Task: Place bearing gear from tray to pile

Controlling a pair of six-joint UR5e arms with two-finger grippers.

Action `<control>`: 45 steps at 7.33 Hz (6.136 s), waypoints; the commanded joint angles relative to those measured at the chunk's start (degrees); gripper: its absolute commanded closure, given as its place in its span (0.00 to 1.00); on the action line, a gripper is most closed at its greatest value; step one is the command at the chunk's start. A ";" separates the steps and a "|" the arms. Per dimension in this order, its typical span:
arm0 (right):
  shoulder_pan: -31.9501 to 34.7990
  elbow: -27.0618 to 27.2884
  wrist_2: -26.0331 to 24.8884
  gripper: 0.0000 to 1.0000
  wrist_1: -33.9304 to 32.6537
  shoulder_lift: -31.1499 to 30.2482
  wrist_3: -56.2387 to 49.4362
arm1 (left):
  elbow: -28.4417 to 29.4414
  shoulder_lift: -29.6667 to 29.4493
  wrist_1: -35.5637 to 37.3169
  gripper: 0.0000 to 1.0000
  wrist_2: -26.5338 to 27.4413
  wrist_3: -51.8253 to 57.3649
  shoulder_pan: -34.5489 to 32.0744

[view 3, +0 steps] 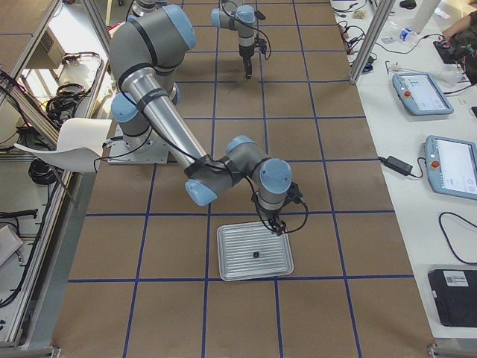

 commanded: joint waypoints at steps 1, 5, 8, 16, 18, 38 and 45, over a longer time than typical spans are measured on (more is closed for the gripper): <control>-1.01 -4.38 -0.04 0.00 -0.21 5.13 -2.41 | 0.16 0.25 0.22 1.00 0.07 0.09 -0.04; -2.06 -4.29 -0.92 0.11 -0.30 7.77 -1.80 | 0.78 4.37 -1.26 1.00 1.11 4.28 5.02; -2.68 -3.94 -4.16 0.29 -0.30 8.30 -1.54 | -0.81 12.45 -16.86 1.00 1.47 21.64 19.15; -2.24 -4.64 -8.48 1.00 0.75 7.70 -0.66 | -1.77 11.08 -20.08 1.00 5.26 76.03 58.67; 0.46 -4.29 -8.39 1.00 5.47 1.74 4.76 | -1.07 9.40 -18.33 0.81 4.02 76.12 58.76; 76.60 9.95 9.02 0.30 -3.29 -1.80 112.55 | 25.13 27.23 -57.88 0.00 0.42 30.33 20.35; 55.38 9.77 2.86 0.00 9.84 -14.86 89.93 | 21.27 23.12 -54.04 0.00 -0.29 25.79 17.82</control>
